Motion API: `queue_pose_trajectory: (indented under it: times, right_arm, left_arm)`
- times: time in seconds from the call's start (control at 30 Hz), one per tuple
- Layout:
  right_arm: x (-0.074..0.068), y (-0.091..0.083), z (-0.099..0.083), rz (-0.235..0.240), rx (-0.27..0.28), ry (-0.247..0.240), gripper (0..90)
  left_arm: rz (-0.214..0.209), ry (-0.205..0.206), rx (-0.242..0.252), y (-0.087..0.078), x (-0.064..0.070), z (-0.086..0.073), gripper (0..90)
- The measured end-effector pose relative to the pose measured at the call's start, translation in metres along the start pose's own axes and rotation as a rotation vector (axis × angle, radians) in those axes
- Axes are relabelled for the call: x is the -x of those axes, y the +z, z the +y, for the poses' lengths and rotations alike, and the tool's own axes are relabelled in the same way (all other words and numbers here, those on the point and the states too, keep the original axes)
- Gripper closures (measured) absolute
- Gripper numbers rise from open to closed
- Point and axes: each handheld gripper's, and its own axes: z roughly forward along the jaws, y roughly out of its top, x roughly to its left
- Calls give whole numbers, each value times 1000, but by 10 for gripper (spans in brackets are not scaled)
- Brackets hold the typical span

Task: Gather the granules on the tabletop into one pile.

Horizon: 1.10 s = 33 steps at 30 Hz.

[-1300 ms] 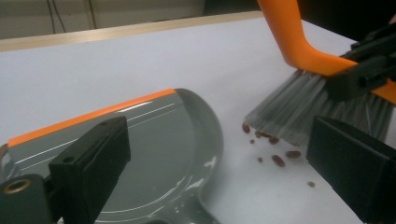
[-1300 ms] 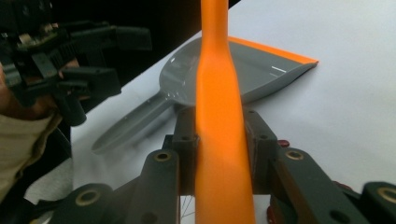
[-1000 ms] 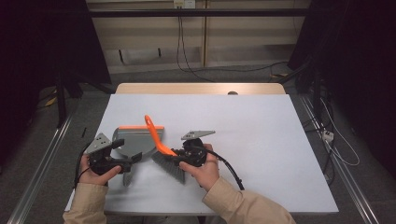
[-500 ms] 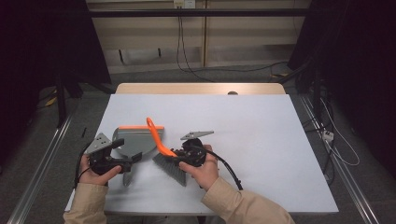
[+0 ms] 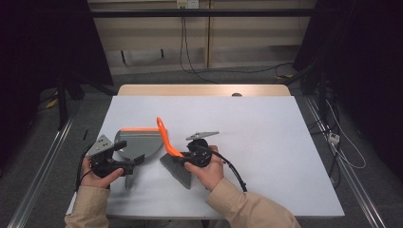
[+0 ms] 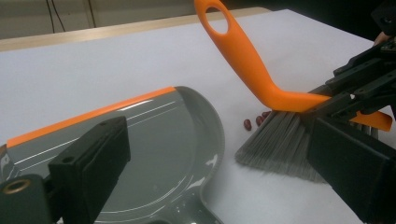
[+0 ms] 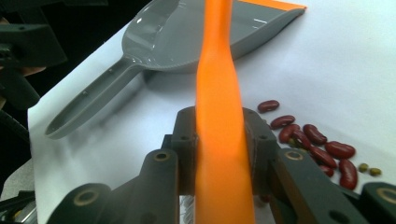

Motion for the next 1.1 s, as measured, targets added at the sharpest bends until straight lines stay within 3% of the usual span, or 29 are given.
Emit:
queue_pose_trajectory:
  times: [1.1]
  right_arm:
    - [34, -43, -16, -130, 57, 66, 706]
  left_arm:
    - [0, 15, -14, 2, 3, 0, 63]
